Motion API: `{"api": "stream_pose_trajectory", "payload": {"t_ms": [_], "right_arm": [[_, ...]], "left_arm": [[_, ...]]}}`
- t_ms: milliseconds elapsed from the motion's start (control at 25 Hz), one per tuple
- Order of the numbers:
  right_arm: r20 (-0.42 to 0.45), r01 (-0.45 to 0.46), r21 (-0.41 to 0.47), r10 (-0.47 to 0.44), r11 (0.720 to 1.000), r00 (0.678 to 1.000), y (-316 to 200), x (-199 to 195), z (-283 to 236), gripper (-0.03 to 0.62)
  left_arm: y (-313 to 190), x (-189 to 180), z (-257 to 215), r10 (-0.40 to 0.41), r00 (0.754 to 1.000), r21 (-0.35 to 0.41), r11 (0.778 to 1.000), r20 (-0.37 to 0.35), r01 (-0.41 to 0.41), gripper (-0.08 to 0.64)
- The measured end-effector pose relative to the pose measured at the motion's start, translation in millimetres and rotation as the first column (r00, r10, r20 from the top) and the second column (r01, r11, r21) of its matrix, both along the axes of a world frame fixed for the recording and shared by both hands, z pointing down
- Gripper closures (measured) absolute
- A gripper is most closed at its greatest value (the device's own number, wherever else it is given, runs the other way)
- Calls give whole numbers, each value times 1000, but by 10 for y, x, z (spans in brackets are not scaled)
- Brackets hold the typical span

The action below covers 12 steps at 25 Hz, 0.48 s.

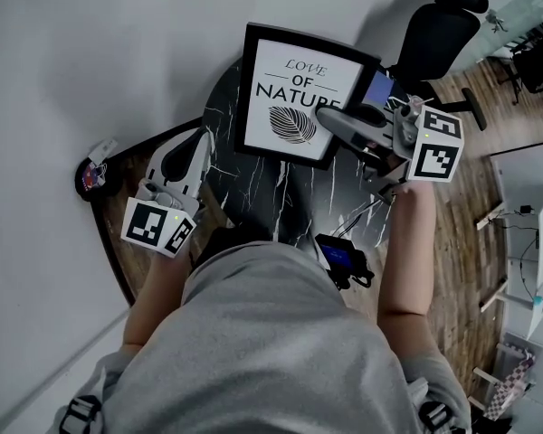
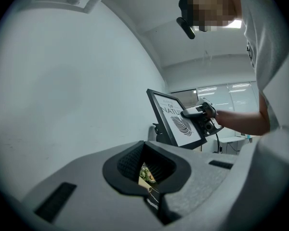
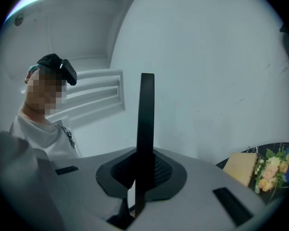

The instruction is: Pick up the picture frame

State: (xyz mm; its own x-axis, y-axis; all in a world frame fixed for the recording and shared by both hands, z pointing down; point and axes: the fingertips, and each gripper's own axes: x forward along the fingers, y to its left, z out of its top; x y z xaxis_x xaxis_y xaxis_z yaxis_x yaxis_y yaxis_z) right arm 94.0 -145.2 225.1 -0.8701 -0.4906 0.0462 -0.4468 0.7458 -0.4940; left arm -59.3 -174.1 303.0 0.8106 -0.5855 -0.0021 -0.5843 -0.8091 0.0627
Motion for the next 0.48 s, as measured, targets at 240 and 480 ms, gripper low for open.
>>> {"api": "stream_pose_trajectory", "payload": {"t_ms": [240, 480], "right_arm": [[10, 8, 2, -8, 1000, 1000, 1, 4, -2, 555], [0, 18, 8, -18, 1000, 1000, 9, -21, -14, 555]], "left_arm": [[22, -11, -63, -5, 1000, 4, 1000, 6, 5, 554], [18, -27, -75, -7, 1000, 2, 1000, 12, 7, 554]]}}
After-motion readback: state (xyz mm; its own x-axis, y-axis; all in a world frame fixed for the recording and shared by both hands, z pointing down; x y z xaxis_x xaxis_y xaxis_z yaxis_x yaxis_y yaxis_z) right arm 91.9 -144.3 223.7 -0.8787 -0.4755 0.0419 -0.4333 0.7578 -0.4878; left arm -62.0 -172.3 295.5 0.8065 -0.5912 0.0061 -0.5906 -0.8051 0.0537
